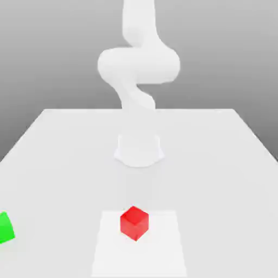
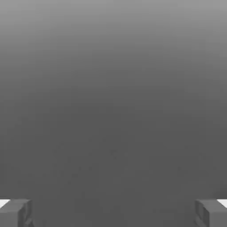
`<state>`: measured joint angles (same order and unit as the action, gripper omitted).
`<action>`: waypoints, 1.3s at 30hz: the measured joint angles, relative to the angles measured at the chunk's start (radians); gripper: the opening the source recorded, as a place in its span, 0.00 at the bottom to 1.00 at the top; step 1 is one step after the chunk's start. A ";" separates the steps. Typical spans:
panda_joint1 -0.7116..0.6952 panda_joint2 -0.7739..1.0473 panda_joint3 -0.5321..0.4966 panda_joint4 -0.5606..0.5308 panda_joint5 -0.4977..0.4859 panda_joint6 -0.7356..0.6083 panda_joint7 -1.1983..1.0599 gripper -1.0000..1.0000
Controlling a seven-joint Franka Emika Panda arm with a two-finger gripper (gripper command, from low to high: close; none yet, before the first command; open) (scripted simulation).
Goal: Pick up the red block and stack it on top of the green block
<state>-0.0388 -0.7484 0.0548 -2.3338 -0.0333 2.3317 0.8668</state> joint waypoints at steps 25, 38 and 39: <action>-0.256 0.589 0.203 -0.338 -0.190 0.319 0.560 0.50; -0.226 0.739 0.187 -0.465 0.044 0.468 0.563 0.50; -0.226 0.744 0.187 -0.461 0.044 0.472 0.564 0.50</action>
<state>-0.2652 -0.0048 0.2422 -2.7950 0.0109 2.8036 1.4309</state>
